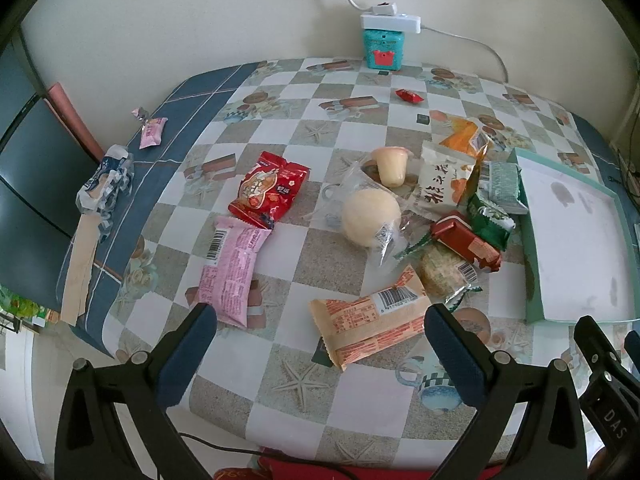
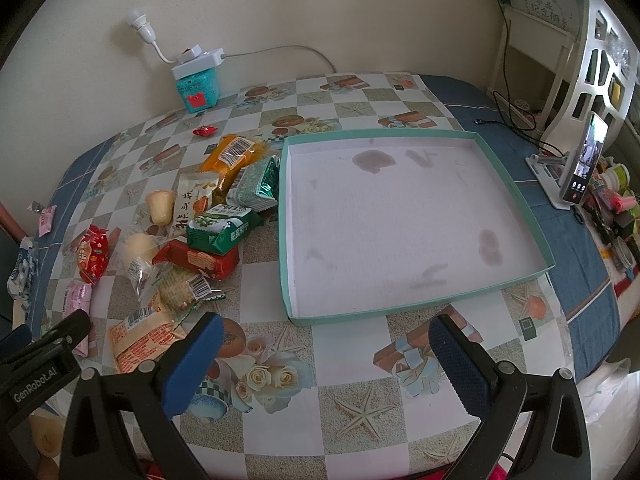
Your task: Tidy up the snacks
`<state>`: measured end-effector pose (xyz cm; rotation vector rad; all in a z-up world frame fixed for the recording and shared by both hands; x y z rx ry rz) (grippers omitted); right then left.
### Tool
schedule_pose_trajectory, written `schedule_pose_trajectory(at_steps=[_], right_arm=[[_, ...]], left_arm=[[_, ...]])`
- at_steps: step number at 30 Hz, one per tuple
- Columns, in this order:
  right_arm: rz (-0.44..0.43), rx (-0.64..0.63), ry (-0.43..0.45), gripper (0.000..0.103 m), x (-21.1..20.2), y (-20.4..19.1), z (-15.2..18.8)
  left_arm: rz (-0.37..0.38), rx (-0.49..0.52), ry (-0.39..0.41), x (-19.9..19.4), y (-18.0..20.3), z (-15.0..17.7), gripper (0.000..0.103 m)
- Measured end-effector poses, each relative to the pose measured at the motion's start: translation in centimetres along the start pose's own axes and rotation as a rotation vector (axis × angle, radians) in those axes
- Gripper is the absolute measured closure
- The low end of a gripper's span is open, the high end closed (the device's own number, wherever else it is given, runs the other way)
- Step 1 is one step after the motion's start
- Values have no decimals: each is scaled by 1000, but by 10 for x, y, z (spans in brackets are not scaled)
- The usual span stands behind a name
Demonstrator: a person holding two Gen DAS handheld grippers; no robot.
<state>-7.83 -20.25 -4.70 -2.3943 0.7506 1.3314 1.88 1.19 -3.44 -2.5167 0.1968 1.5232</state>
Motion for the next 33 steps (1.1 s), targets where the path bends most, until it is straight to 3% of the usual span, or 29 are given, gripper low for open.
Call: schedule_pose_trajectory(at_steps=[33], right_arm=[[8,-13,-1,0,6,-7,4]], left_arm=[[5,-4,-2,1,0,1,0]])
Point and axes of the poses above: each gripper's, at about its wrist camera, not at the fingertips, and x roughly the way its jaws point, y to its right, z to its underside, the point moved 4 cm from there along x, roughly the way its jaws point, and after that the axes turned 2 degrees about z, right-handed, at the moved point
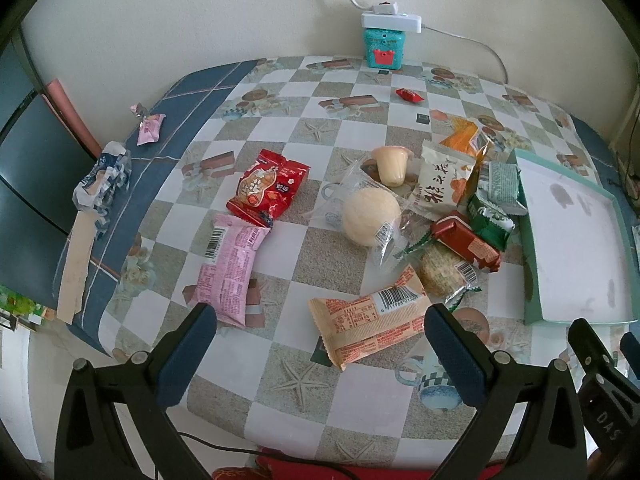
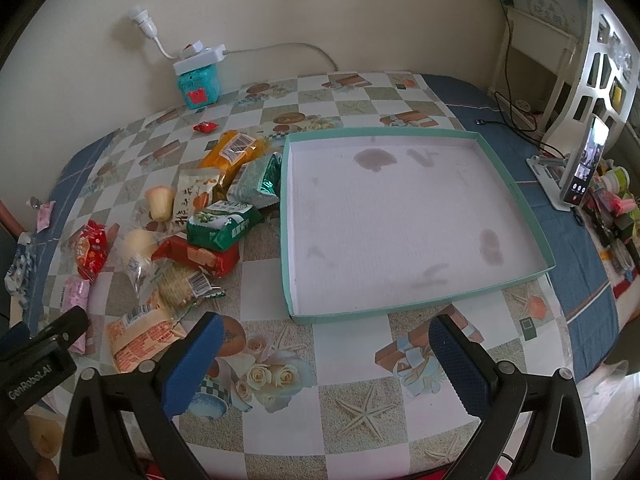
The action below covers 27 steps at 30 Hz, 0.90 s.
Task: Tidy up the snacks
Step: 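Reach the left tool to the pink bread pack while the right tool reaches the orange-striped cake pack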
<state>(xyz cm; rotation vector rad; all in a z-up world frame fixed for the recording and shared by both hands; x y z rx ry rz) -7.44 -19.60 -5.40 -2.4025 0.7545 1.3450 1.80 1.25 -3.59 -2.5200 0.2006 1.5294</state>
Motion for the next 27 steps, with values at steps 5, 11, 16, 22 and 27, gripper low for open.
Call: schedule_pose_trajectory(at_steps=[5,11,16,22,27], right_arm=[[4,-17,-5,0,1,-5,0],[-61,-57,-24,0,7,-25,-6],[-158,-129,-81,0,19,-60,-4],[-290,-160,-174,0,32,-105,5],[-314,-155,-240,0,43,-132,15]], left_arm=[[24,-18,-9,2,-4,0,0],[30,-89,-5,7,-37,-6,0],[25,-196,-27,17,-81,-9,0],[22,-262,-75,37,-125,-3,0],[22,-266,-104,52,-139,-2,0]])
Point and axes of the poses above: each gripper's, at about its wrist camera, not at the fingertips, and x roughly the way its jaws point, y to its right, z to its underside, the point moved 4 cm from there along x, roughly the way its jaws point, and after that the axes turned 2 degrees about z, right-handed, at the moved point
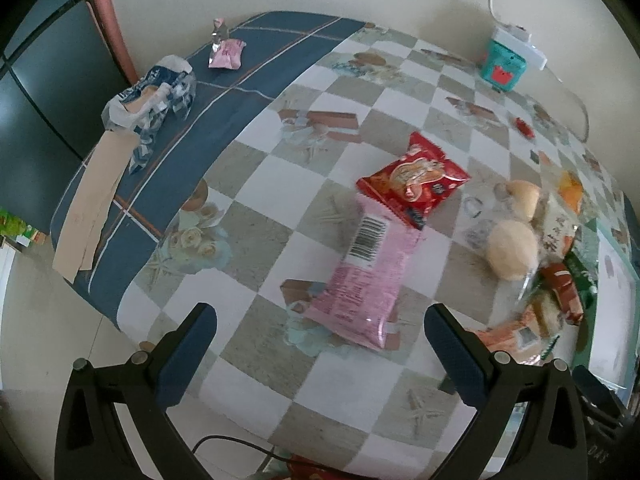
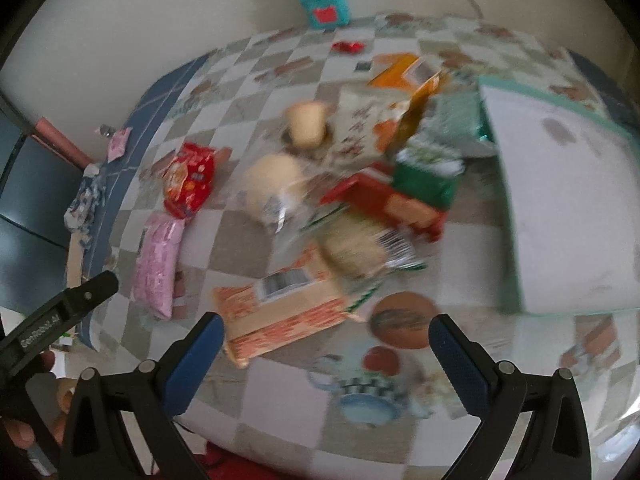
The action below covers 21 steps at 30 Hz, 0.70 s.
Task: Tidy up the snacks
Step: 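Reach the left tool to the pink bread pack while the right tool reaches the orange-striped cake pack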
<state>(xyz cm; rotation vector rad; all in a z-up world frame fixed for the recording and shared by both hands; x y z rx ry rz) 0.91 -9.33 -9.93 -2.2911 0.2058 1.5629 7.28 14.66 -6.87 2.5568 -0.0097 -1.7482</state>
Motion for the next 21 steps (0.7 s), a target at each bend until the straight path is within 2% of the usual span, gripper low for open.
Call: schedule_pose_trajectory(at_steps=[13,21], right_arm=[[45,262,-50,0,40,-5,-7],[95,276,-90,0,58,-10,-12]], left_arm=[[16,63,-41,35,5,-8,0],[28,88,-60,50,12,-10,0]])
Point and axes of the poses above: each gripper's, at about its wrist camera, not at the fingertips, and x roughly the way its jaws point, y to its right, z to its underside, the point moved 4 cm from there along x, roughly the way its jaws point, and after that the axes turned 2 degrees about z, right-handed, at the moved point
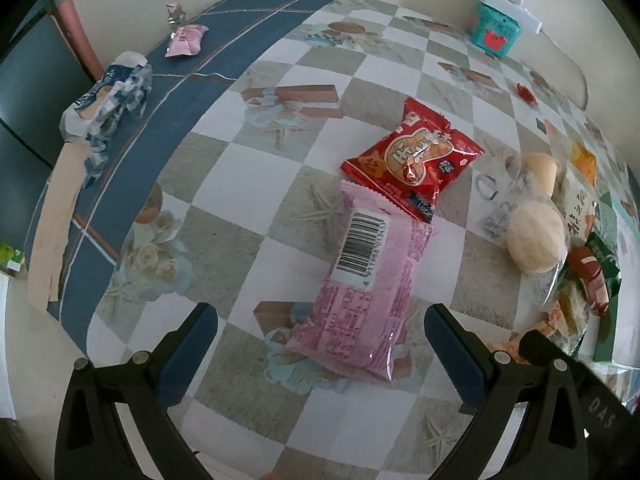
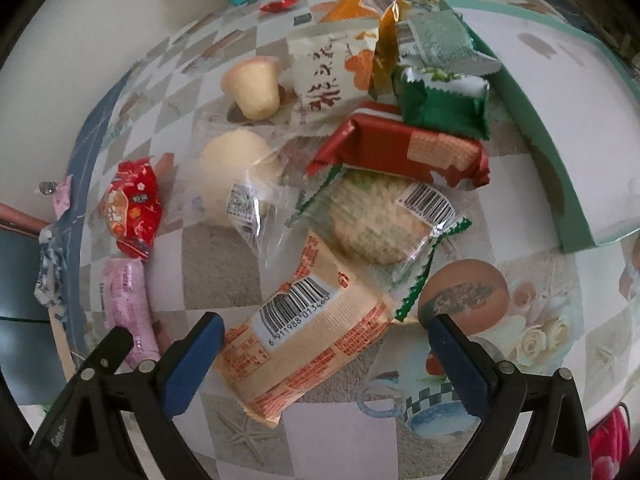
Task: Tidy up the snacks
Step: 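Reach the left tool to the pink bread pack while the right tool reaches the orange-striped cake pack, then close the left tool on the pink pack while the right tool grasps the orange-striped pack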
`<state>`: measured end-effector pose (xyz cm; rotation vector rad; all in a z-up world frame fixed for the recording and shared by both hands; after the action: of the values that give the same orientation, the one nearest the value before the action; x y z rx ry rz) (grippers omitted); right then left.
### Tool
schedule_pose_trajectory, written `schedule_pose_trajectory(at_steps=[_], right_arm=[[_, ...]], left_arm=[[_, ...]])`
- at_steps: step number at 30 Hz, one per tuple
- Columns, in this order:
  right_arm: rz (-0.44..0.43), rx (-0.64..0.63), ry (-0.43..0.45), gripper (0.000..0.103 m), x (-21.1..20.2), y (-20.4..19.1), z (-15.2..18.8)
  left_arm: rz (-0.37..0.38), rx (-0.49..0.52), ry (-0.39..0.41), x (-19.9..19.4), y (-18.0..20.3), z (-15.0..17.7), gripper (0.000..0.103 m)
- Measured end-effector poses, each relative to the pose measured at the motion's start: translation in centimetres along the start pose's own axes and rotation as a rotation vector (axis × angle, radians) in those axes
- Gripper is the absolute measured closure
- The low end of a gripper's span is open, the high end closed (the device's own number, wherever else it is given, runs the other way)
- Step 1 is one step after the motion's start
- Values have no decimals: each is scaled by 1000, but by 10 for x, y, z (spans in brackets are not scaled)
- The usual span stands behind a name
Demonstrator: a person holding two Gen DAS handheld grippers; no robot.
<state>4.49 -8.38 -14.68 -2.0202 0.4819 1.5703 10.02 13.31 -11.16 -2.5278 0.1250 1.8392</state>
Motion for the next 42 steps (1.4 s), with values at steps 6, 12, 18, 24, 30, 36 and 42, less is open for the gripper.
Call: schedule_pose_trajectory(at_steps=[6,12,18,24,30,36,42], right_arm=[[49,-60,-31,0,3,7,0],[89,-97,-33,2,2,23,-7],[51,-113,-48,18,3,34,-9],[18,-127,-51,31,2,44,-2],[-27,-127,-48,52,-1,54,0],[-58,-125,-34,58,-16,63,12],[-103,-98,9,58,-50,76,14]], left_arm=[[12,4,-22,7,6,1,0],[33,-11,-42,12,8,2,9],[54,-26,-68,20,13,4,36],[42,-37,-81,29,18,9,44],[37,-47,-71,25,25,16,55],[31,-49,-59,16,34,21,58],[35,-46,-26,0,45,24,59]])
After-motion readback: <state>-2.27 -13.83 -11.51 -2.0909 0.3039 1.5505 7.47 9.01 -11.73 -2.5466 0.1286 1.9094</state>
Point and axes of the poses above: each gripper's, at about its wrist camera, not at the fingertips, and x roughly the way its jaws point, y to its right, z to its underside, the point moved 4 cm from there along x, roughly the way its jaws point, and after that the axes turned 2 degrees about z, right-handed, at the moved point
